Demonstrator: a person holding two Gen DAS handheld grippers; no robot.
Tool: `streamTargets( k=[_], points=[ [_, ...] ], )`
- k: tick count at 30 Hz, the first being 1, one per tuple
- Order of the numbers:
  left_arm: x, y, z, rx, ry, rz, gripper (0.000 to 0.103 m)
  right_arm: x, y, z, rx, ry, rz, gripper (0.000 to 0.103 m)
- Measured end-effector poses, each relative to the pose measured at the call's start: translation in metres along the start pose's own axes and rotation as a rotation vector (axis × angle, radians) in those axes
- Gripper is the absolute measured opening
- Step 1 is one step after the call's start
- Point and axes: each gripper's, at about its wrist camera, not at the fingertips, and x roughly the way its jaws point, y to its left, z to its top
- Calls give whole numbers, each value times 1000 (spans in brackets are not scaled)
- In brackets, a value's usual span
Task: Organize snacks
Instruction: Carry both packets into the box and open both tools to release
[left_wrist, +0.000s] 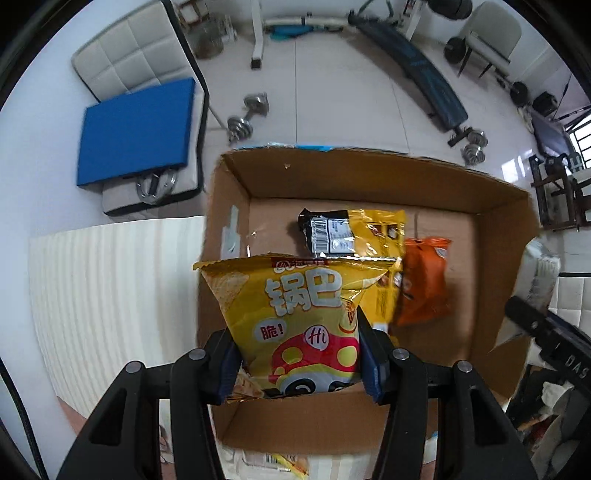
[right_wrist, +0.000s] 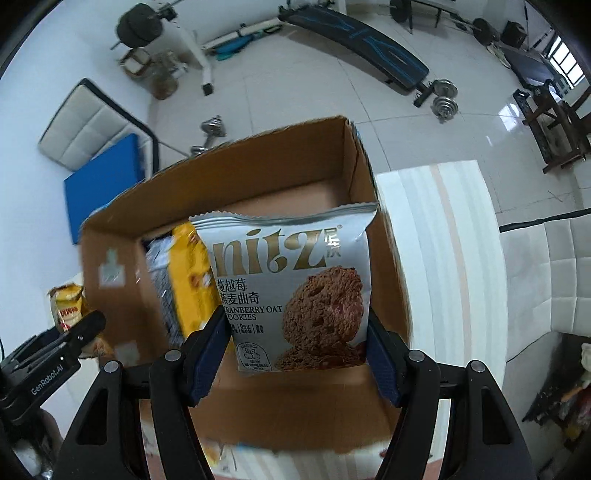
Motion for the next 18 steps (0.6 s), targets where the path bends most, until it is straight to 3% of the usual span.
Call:
streamTargets(
  k=[6, 11, 13, 16, 18],
  points=[
    [29, 4, 18, -4, 63, 15, 51, 33, 1, 26, 8, 45, -31, 72],
    [39, 2, 21, -5, 87, -1, 53, 42, -2, 28, 7, 62, -46, 73],
    [42, 4, 23, -20, 94, -9, 54, 44, -1, 28, -3, 78, -55, 82],
    [39, 6, 24, -39, 81, -14, 67, 46, 3, 27, -29, 83, -67, 90],
    [36, 6, 23, -38, 64, -16, 87, 45, 7, 24, -58, 91, -86, 91]
  ],
)
